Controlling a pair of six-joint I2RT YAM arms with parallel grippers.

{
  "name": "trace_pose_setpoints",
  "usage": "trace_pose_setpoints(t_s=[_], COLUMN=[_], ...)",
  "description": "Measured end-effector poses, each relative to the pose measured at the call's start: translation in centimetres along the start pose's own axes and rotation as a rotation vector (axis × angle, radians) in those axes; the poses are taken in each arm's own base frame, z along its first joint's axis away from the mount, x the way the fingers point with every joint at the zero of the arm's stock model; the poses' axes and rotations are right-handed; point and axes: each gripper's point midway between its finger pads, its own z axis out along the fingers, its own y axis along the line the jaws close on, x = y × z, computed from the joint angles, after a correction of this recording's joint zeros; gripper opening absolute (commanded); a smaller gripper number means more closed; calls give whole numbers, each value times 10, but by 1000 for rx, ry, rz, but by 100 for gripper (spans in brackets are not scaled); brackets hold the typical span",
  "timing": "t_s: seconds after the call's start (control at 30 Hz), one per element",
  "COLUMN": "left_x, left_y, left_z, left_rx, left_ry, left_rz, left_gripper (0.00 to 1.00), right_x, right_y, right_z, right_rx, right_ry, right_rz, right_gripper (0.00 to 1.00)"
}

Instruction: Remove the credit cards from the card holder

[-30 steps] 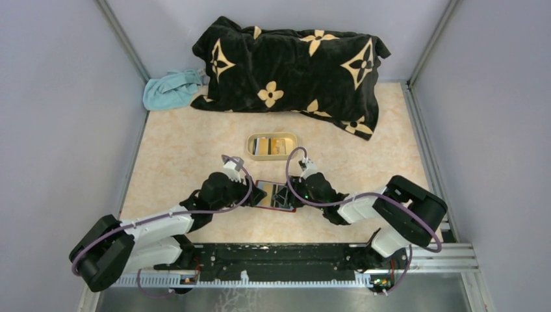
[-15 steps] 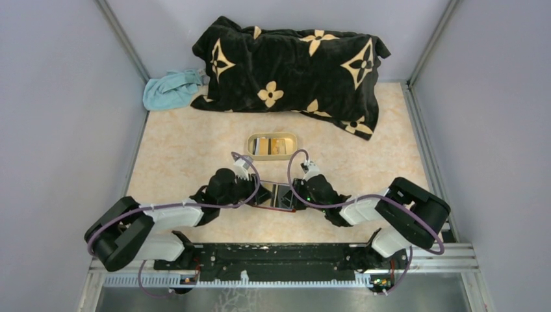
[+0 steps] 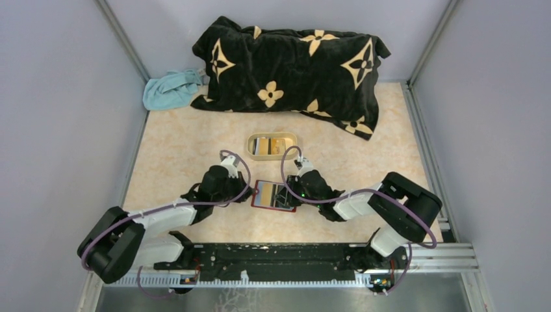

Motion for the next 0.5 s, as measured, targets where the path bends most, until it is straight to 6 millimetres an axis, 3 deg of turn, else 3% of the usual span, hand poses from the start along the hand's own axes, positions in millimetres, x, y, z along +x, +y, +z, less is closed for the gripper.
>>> trace_pose_setpoints(t_s=[0.13,0.23,0.5], left_x=[27,34,41], left_y=[13,11,1], left_z=[4,5,7], left_rx=[-39,-21,38], left_ry=[104,137,157], left_rz=[-3,-8,-25], left_gripper=[0,0,0], right_x=[1,2,-1], right_y=[-1,-1,3], right_z=[0,0,1], right_rx=[2,3,-11], right_ry=[5,6,-3], right_rz=[-1,-1,4], right_gripper=[24,25,55])
